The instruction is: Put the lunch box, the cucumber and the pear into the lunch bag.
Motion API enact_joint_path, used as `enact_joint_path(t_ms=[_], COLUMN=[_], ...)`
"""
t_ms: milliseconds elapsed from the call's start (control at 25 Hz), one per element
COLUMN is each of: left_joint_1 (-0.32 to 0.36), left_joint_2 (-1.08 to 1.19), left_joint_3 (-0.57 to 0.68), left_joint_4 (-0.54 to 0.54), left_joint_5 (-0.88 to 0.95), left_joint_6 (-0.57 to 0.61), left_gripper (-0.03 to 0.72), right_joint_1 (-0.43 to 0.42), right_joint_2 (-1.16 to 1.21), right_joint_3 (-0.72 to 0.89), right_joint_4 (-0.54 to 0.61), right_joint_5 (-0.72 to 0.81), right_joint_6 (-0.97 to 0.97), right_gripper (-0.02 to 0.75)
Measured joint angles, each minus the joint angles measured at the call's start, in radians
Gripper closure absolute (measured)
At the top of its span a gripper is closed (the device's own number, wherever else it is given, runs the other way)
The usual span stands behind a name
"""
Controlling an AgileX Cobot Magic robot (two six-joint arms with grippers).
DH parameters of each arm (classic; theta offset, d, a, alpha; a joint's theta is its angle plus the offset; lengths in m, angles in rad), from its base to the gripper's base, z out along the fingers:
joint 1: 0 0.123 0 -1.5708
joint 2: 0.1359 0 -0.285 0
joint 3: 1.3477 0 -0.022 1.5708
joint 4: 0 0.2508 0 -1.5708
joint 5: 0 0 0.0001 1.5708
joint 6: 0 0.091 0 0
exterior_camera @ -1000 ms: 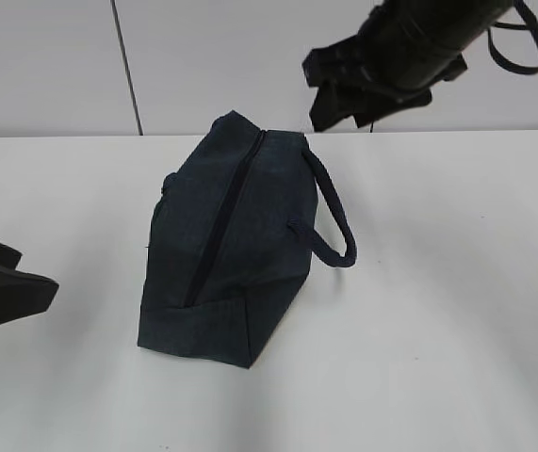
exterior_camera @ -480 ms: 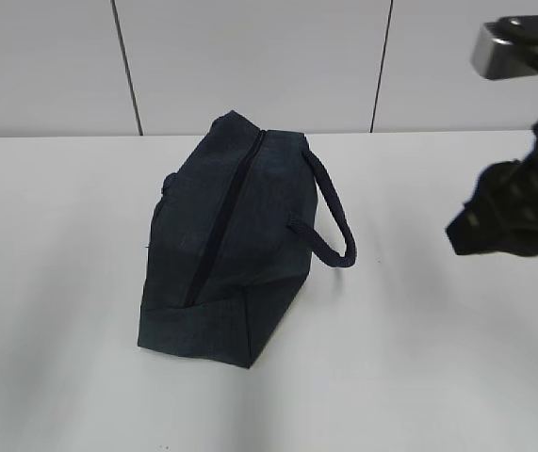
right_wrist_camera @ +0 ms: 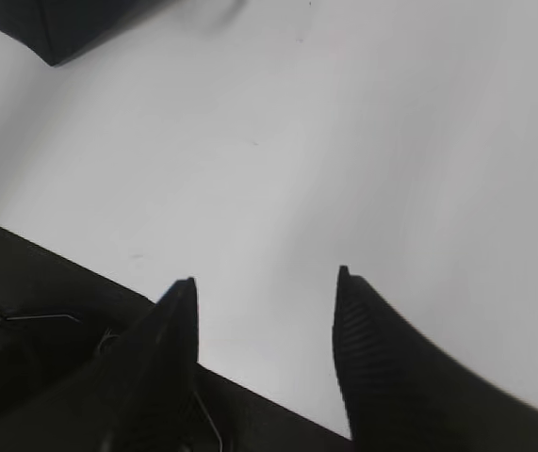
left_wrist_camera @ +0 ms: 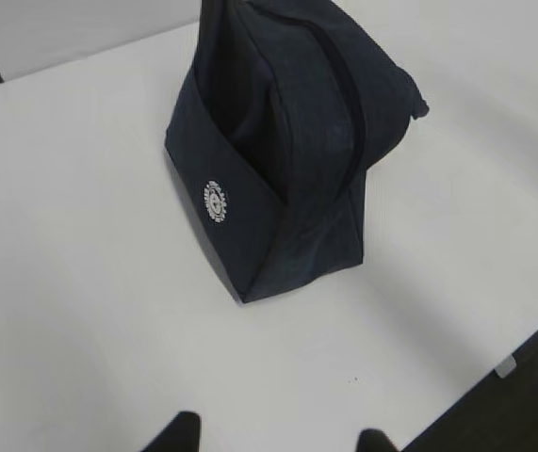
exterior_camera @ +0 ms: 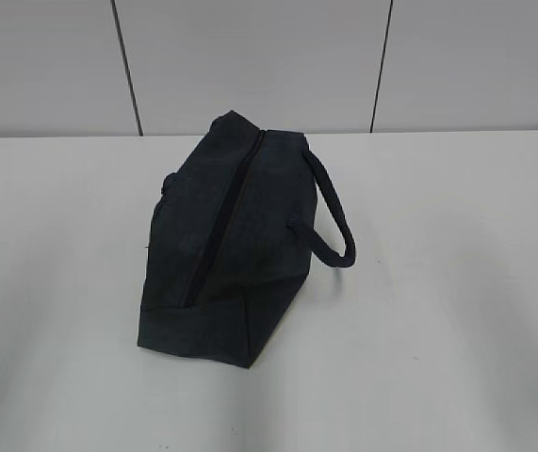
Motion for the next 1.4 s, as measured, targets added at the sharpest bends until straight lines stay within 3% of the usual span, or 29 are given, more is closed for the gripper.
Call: enact_joint_path(t_ms=[640,920,1400], left_joint_1=[0.000,0.000,0.000], left_joint_2=[-0.347,-0.489,-0.499], left_joint_3=[0.001,0.042,0.080], left_joint_4=[0.076,0.079,0.043], left_joint_5=[0.260,0.293,0.202], left_joint_6=[-0.020,-0.020,-0.069], left_gripper=[0.399,0.400,0.400], right_joint_1=[0.002,0.002,0.002], right_joint_2=[-0.518,-0.586,-0.589], right_joint_3=[0.175,0.175,0.175], right_joint_4=[-0.043,-0.047,-0.043], right_joint_5=[0.123,0.125,0.125], right_joint_6=[0.020,0.033,0.072], right_gripper=[0.367,0.367,0.367])
